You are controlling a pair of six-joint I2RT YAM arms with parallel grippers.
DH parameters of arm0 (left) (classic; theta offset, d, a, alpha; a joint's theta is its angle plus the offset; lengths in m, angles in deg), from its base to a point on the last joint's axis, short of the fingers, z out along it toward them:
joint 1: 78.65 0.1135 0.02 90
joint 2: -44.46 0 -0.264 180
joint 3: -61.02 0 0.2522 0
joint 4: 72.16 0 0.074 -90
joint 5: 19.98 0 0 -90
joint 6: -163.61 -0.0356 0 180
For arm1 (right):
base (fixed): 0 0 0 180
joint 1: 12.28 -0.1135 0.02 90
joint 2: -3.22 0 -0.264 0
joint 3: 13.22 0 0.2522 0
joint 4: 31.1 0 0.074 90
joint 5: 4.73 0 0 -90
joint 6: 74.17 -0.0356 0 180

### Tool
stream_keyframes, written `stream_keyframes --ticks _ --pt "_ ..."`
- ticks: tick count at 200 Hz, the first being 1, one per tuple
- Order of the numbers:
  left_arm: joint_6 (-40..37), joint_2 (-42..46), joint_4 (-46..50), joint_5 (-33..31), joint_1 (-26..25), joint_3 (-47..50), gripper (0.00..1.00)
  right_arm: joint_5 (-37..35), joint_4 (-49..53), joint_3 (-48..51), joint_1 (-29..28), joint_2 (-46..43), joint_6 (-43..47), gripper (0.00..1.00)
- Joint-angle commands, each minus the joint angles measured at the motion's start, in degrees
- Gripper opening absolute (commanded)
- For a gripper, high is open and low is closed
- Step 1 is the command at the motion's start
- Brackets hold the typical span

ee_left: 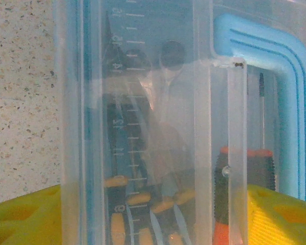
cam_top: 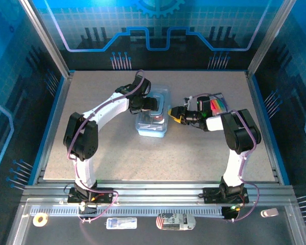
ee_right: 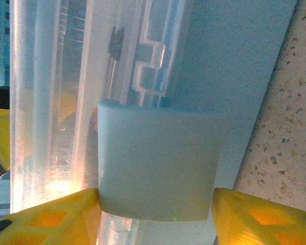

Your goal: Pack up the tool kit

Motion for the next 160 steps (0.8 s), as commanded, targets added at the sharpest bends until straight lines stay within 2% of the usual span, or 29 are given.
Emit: stream_keyframes --ticks 1,58,115,160 --pt "0.39 -7.89 8.32 1.6 0.49 5.06 0.4 0.45 3.52 0.24 0.14 -1.94 2.21 0.61" --pt "0.41 -8.02 8.47 1.36 0.49 4.7 0.4 0.96 5.62 0.62 0.78 -4.41 4.25 0.62" --pt "0.36 -8.02 8.82 1.3 0.49 4.26 0.39 -1.73 9.85 4.84 1.81 -9.28 6.88 0.62" --pt "0.29 -7.97 8.81 1.26 0.49 4.29 0.4 -1.93 12.57 2.57 2.63 -8.71 8.31 0.59"
